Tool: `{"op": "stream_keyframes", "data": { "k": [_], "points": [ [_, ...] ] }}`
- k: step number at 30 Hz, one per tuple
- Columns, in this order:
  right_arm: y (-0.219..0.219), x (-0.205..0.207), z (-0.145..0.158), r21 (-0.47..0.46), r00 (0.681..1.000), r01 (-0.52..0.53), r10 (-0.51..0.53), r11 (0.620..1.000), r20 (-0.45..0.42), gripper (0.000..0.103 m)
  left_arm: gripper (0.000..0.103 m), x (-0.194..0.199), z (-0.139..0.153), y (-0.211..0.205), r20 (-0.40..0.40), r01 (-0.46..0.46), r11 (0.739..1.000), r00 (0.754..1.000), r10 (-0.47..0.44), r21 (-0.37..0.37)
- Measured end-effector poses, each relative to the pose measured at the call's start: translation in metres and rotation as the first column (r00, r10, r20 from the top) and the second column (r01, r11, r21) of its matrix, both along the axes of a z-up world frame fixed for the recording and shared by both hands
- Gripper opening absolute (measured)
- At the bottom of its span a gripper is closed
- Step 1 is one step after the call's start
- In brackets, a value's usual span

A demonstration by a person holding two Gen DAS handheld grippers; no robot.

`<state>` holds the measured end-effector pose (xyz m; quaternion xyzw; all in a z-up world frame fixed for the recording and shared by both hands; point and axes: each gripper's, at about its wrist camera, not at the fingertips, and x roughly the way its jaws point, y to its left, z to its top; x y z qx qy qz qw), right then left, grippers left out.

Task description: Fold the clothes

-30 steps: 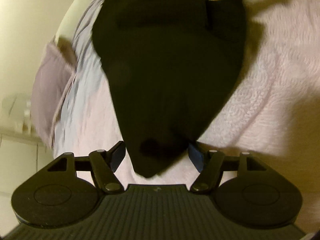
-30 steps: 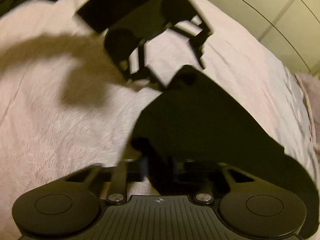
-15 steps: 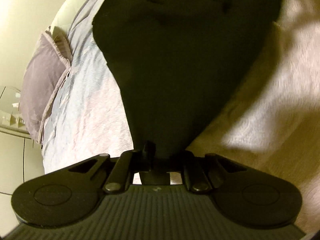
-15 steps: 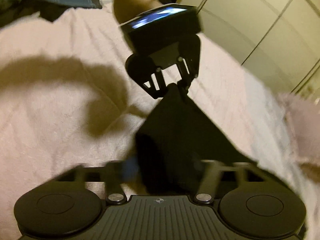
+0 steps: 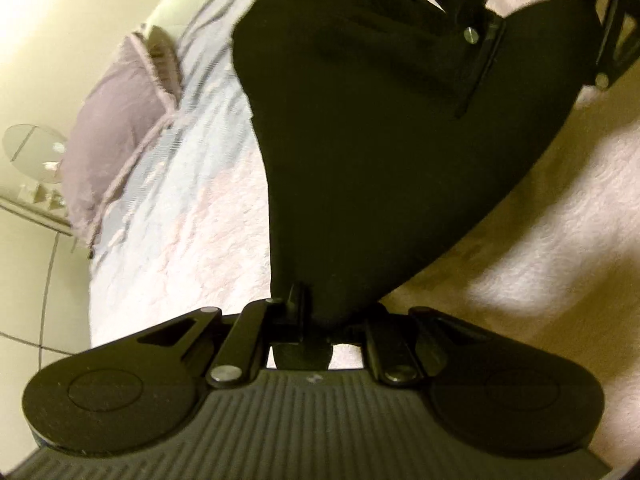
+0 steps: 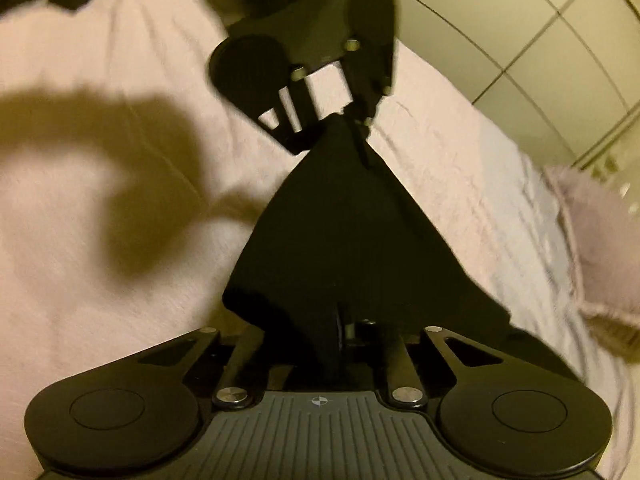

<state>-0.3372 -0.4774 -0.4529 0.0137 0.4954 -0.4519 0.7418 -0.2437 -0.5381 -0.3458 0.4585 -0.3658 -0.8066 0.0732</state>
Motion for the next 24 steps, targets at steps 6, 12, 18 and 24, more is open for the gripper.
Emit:
{"op": "stream_keyframes", "data": {
  "k": [6,12,18,24],
  "points": [
    [0.029,0.026,0.060,0.026,0.993,-0.035,0.032,0.999,0.115,0.013,0.007,0.070,0.051,0.031,-0.027,-0.126,0.992,0.992,0.126,0.004],
    [0.072,0.075,0.096,0.074,0.956,-0.185,0.162,0.980,0.243,0.011,0.007,0.143,0.081,0.071,0.071,-0.230,0.973,0.971,0.229,0.016],
    [0.085,0.088,0.103,0.109,0.946,-0.195,0.158,0.975,0.284,0.010,0.007,0.156,0.085,0.085,0.094,-0.216,0.976,0.972,0.214,0.019],
    [0.057,0.047,0.139,0.110,0.914,-0.118,0.065,0.987,0.400,0.010,0.006,0.122,0.121,0.060,-0.011,-0.221,0.975,0.975,0.221,-0.005]
  ]
}}
